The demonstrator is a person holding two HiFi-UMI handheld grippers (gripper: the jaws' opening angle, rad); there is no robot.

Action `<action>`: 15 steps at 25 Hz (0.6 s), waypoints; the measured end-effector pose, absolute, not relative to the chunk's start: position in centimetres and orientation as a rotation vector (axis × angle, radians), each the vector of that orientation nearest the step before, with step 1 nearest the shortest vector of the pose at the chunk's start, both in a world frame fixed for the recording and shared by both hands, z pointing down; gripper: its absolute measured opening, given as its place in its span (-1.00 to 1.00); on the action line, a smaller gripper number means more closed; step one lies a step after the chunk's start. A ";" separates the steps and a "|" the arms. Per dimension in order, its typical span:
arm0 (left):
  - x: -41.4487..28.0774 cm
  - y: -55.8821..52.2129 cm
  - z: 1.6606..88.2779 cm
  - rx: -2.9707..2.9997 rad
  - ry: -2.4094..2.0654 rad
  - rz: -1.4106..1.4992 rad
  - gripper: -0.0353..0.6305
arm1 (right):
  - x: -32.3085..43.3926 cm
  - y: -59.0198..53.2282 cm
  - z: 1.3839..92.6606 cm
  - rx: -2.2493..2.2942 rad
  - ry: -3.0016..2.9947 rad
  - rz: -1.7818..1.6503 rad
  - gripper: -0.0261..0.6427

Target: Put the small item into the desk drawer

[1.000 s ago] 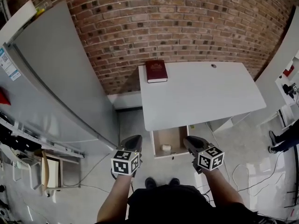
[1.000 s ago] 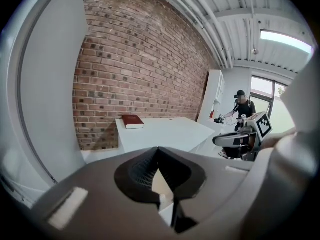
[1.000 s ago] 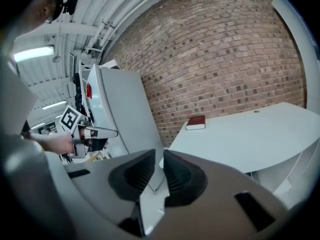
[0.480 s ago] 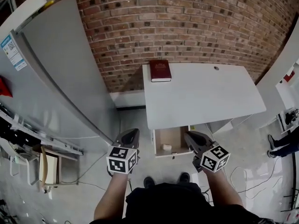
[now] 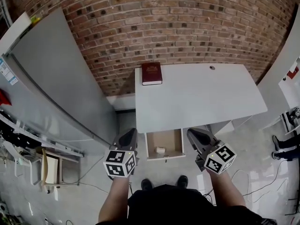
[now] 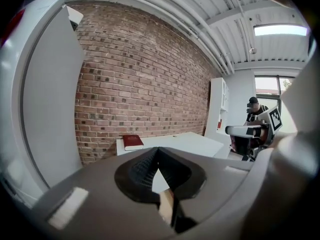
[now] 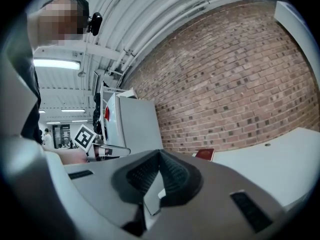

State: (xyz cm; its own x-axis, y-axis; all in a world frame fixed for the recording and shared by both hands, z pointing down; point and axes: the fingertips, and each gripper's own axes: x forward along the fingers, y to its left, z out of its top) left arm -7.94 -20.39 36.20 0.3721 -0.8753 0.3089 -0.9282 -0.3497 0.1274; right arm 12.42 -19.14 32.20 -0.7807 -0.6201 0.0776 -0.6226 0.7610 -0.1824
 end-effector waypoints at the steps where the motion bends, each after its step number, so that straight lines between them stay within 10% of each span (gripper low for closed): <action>1: -7.1 -20.5 35.9 2.358 -1.598 0.260 -0.86 | 13.2 -19.3 32.2 1.034 -2.941 0.309 -0.88; 15: -4.4 -20.0 33.9 2.417 -1.617 0.242 -0.86 | 15.5 -19.6 31.7 1.059 -2.938 0.268 -0.89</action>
State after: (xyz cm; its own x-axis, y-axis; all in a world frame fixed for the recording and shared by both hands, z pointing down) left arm -4.36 -19.97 33.86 0.3796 -0.8882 0.2587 -0.9251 -0.3683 0.0928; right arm 15.49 -19.56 31.72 -0.7717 -0.6328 0.0640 -0.6339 0.7571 -0.1580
